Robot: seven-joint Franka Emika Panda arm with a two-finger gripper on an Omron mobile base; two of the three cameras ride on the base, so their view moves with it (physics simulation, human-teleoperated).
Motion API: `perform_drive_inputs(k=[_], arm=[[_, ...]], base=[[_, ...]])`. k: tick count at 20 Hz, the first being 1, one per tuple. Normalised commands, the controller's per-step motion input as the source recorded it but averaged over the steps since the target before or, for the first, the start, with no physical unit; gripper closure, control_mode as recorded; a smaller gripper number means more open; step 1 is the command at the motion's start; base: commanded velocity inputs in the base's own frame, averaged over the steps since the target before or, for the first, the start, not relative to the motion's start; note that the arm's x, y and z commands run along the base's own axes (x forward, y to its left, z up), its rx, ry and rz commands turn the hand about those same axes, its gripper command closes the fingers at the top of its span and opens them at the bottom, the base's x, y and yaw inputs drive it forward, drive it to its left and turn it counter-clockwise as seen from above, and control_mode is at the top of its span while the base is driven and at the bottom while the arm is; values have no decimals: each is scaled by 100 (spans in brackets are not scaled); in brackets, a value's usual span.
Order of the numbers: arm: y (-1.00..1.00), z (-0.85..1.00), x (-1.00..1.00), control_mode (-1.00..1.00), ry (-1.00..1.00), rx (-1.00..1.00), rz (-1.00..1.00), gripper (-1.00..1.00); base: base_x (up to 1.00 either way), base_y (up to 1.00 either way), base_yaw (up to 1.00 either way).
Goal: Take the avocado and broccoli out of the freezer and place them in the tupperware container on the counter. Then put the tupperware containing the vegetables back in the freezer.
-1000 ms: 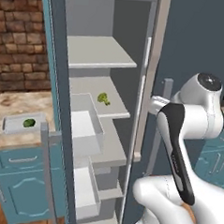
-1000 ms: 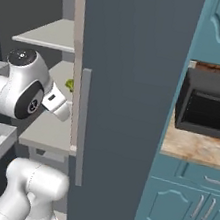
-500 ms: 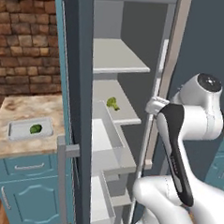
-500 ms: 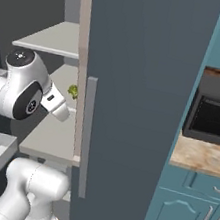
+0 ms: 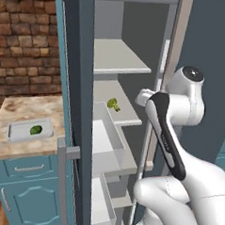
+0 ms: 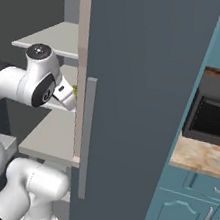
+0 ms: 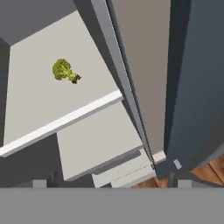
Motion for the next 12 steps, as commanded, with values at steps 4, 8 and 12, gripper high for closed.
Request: perform_drive_inputs(k=[4, 8, 12], arm=[[27, -12, 62, -100, 0, 0, 3, -100], [18, -25, 60, -100, -2, 0, 1, -100], [27, -36, 29, -100, -8, 0, 3, -100]], base=[[0, 0, 0], [0, 0, 0], [0, 0, 0]])
